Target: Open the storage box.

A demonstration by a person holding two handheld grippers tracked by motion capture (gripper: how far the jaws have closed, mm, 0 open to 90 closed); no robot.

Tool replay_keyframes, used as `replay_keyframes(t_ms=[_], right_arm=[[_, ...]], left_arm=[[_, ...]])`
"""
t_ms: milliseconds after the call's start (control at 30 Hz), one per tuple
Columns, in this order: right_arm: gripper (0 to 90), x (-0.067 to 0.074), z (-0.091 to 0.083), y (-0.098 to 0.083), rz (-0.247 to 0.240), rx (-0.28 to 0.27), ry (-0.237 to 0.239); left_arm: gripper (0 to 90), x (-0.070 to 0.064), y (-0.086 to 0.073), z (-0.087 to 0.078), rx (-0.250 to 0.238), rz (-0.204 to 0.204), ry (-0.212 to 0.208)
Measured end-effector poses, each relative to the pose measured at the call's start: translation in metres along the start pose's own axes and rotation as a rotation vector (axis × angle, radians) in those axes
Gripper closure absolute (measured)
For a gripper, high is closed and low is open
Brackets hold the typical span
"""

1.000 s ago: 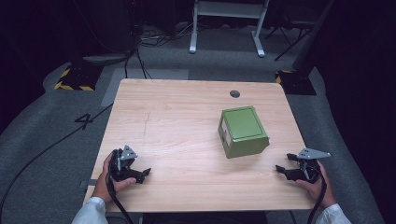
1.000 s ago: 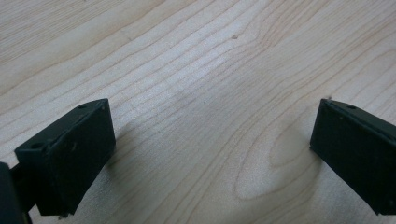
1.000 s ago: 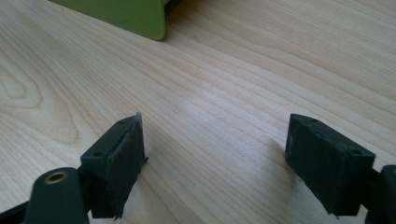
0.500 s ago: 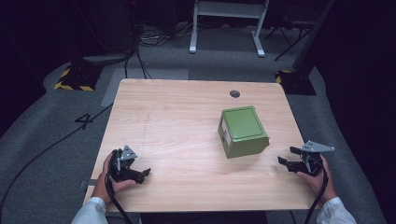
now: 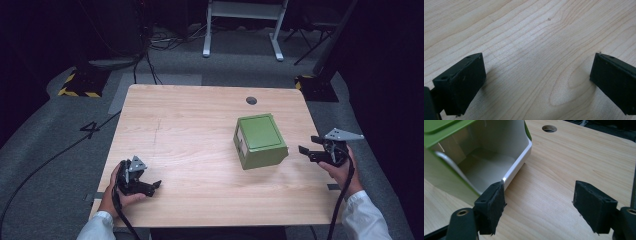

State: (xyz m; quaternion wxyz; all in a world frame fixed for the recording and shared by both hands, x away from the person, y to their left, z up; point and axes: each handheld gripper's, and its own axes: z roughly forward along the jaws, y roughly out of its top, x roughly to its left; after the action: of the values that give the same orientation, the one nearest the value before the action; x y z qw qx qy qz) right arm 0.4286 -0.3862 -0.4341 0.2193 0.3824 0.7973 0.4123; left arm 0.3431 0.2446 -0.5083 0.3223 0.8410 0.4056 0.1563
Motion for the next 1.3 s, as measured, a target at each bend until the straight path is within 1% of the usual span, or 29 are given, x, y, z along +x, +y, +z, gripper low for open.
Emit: replay_keyframes(t_ms=[67, 100, 200, 233, 267, 367, 500, 533, 600, 733, 767, 867, 900, 1000, 1100, 1233, 1300], right_arm=[[25.7, 0.0, 0.006, 0.007, -0.005, 0.008, 0.0], [26.1, 0.001, 0.012, 0.013, -0.009, 0.008, 0.006], [26.2, 0.002, 0.021, 0.02, -0.016, 0.02, 0.008], [26.2, 0.002, 0.021, 0.02, -0.016, 0.02, 0.008], [26.8, 0.004, 0.027, 0.024, -0.027, 0.026, 0.012], [26.8, 0.007, 0.035, 0.028, -0.037, 0.039, 0.018], [27.2, 0.011, 0.044, 0.031, -0.041, 0.056, 0.035], [27.6, 0.012, 0.048, 0.031, -0.05, 0.067, 0.035], [27.8, 0.012, 0.053, 0.03, -0.049, 0.081, 0.039], [28.0, 0.011, 0.059, 0.028, -0.037, 0.098, 0.053], [27.6, 0.01, 0.063, 0.025, -0.032, 0.113, 0.054], [27.4, 0.006, 0.066, 0.02, 0.001, 0.116, 0.09], [27.4, 0.005, 0.066, 0.02, -0.001, 0.116, 0.095], [30.0, 0.006, 0.064, 0.019, -0.012, 0.119, 0.093], [36.1, 0.004, 0.061, 0.017, -0.013, 0.114, 0.094], [41.8, -0.002, 0.058, 0.014, 0.003, 0.111, 0.096], [42.2, -0.004, 0.056, 0.012, 0.013, 0.112, 0.094]], left_arm=[[0.5, 0.0, 0.0, 0.0, 0.0, 0.0, 0.0], [0.5, 0.0, 0.0, 0.0, 0.0, 0.0, -0.001], [0.5, 0.0, 0.0, 0.0, 0.0, 0.0, -0.001], [0.5, 0.0, 0.0, 0.0, 0.0, 0.0, -0.001], [0.5, 0.0, 0.0, 0.0, 0.0, 0.0, -0.001], [0.5, 0.0, 0.0, 0.0, 0.0, -0.001, 0.0], [0.5, 0.0, 0.0, 0.0, 0.0, -0.001, 0.0], [0.5, 0.0, 0.0, 0.0, 0.001, -0.004, -0.001], [0.5, 0.0, 0.0, 0.0, 0.001, 0.0, 0.0], [0.5, 0.0, 0.0, 0.0, 0.001, -0.003, 0.0], [0.5, 0.0, 0.0, 0.0, 0.002, -0.002, -0.001], [0.5, 0.0, 0.0, 0.0, -0.001, -0.001, -0.001], [0.5, 0.0, 0.0, 0.0, 0.001, -0.004, -0.001], [0.5, 0.0, 0.0, 0.0, -0.001, 0.0, -0.001], [0.5, 0.0, 0.0, 0.0, 0.0, -0.001, -0.001], [0.5, 0.0, 0.0, 0.0, 0.001, -0.003, -0.001], [0.5, 0.0, 0.0, 0.0, 0.0, 0.0, -0.001]])
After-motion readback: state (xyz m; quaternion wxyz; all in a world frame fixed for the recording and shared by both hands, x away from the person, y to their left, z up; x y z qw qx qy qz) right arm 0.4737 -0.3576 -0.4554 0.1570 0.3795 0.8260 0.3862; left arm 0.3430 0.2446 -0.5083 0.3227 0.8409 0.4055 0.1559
